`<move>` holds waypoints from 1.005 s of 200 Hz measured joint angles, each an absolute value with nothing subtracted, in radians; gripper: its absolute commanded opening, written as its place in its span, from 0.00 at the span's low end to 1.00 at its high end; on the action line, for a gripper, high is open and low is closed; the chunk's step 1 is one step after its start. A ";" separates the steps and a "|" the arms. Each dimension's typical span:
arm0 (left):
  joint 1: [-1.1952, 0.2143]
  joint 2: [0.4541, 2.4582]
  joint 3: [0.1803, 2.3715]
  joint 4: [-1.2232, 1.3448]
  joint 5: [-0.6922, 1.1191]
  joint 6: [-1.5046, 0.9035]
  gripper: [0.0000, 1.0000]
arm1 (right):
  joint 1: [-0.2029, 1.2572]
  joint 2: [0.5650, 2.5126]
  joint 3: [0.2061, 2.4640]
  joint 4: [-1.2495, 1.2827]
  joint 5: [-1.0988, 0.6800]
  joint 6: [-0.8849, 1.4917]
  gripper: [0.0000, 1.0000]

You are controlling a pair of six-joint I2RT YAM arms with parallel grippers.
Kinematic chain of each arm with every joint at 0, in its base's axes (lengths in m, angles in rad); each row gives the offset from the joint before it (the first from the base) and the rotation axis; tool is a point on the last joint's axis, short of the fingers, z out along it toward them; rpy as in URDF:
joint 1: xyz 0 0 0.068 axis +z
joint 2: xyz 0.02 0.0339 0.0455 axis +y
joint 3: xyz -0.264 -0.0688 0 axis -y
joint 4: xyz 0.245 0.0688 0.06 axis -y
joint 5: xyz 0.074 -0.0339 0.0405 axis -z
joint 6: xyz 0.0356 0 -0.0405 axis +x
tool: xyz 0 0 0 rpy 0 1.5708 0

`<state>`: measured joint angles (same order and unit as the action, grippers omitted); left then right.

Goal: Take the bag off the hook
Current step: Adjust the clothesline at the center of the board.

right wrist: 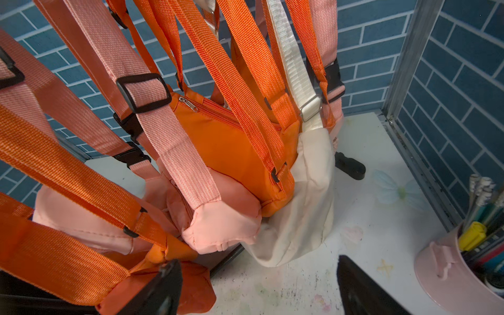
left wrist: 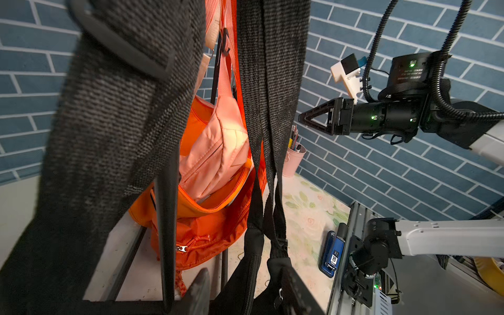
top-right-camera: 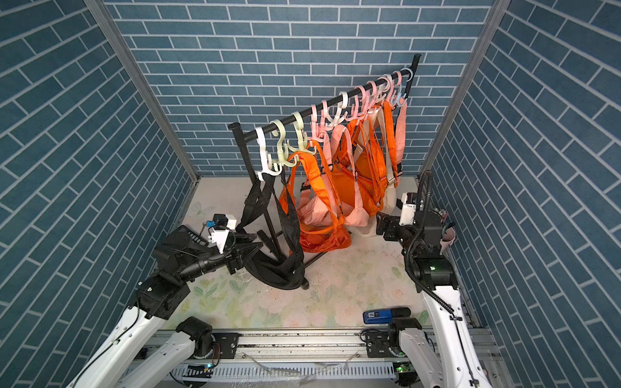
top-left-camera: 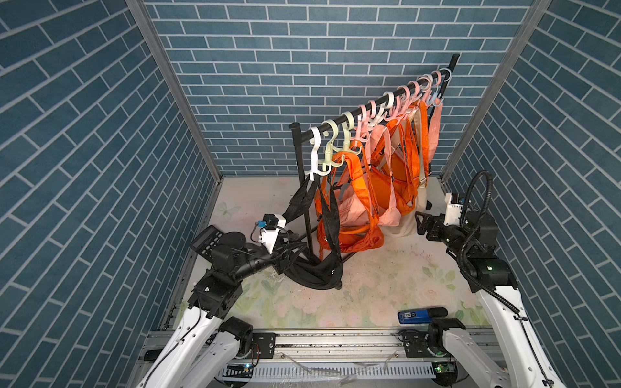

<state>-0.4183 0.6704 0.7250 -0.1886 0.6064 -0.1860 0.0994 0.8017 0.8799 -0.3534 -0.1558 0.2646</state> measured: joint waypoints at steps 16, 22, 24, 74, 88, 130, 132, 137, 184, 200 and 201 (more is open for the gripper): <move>-0.424 0.702 0.725 -0.181 0.562 -0.193 0.49 | 0.107 0.802 0.867 -0.329 -0.161 0.281 0.87; -0.424 0.717 0.724 -0.172 0.549 -0.196 0.50 | 0.110 0.802 0.862 -0.322 -0.162 0.285 0.87; -0.425 0.722 0.724 -0.167 0.545 -0.199 0.50 | 0.111 0.802 0.860 -0.321 -0.162 0.286 0.87; -0.532 0.888 0.722 -0.072 0.396 -0.185 0.56 | 0.121 0.802 0.850 -0.283 -0.163 0.292 0.87; -0.593 0.939 0.724 -0.059 0.326 -0.170 0.54 | 0.122 0.801 0.847 -0.270 -0.163 0.293 0.86; -0.686 0.981 0.718 0.006 0.016 -0.168 0.53 | 0.142 0.801 0.815 -0.246 -0.162 0.314 0.85; -0.687 0.979 0.717 0.013 0.001 -0.169 0.53 | 0.143 0.801 0.814 -0.245 -0.162 0.315 0.85; -0.688 0.974 0.714 0.027 -0.028 -0.170 0.53 | 0.147 0.801 0.811 -0.244 -0.162 0.316 0.85; -0.731 0.977 0.690 0.163 -0.275 -0.170 0.53 | 0.171 0.798 0.801 -0.215 -0.161 0.318 0.85; -0.759 1.013 0.690 0.187 -0.364 -0.165 0.52 | 0.178 0.798 0.801 -0.202 -0.160 0.318 0.85; -0.761 1.014 0.690 0.187 -0.369 -0.164 0.52 | 0.179 0.798 0.801 -0.201 -0.160 0.318 0.85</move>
<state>-0.7609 1.0142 0.6895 0.1871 -0.3695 -0.1642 0.1787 0.7982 0.8009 -0.2008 -0.1604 0.3183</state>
